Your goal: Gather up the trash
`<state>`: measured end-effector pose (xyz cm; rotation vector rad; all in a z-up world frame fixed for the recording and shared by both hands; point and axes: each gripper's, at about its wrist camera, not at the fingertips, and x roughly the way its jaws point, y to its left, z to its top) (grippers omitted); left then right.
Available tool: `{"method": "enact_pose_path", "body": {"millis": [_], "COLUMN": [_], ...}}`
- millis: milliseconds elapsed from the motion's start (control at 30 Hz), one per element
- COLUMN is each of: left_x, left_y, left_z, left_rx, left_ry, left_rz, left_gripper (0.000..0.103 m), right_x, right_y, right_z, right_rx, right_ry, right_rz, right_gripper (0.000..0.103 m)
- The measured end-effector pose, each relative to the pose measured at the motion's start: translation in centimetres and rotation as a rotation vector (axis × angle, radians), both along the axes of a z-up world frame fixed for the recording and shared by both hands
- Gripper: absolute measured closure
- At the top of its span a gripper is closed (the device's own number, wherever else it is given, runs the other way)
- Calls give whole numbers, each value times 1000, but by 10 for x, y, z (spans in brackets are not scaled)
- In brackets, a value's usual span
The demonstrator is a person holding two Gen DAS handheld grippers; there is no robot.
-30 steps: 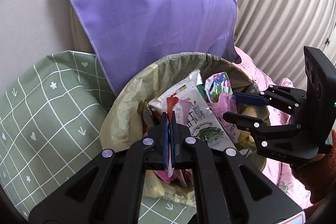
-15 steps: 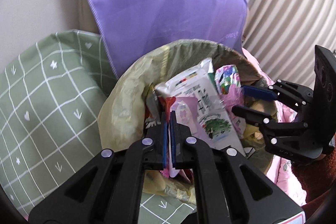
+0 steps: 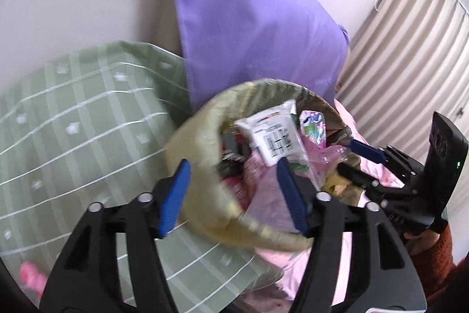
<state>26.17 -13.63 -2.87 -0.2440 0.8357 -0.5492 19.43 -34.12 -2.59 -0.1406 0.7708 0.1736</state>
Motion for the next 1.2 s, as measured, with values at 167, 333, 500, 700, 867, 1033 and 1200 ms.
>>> {"method": "enact_pose_path", "body": {"millis": [167, 333, 500, 700, 867, 1033, 1200], "left_x": [-71, -157, -220, -271, -284, -288, -293], "left_y": [55, 98, 134, 158, 166, 165, 167], "left_z": [18, 28, 33, 47, 54, 58, 62], "left_rx": [88, 250, 300, 366, 335, 327, 314], "left_ry": [-72, -145, -150, -208, -213, -227, -231], "left_rz": [139, 271, 391, 518, 535, 516, 525], "left_gripper": [22, 18, 18, 18, 18, 18, 18], "right_x": [-40, -94, -143, -187, -205, -212, -216], "right_y": [18, 69, 114, 156, 177, 182, 182], "right_z": [20, 37, 42, 42, 46, 52, 56], "right_rx": [96, 159, 210, 244, 207, 192, 175], "right_ry": [-56, -89, -105, -112, -126, -146, -156], "right_rz": [-63, 36, 69, 114, 149, 143, 137], "right_gripper": [48, 48, 48, 48, 48, 48, 48]}}
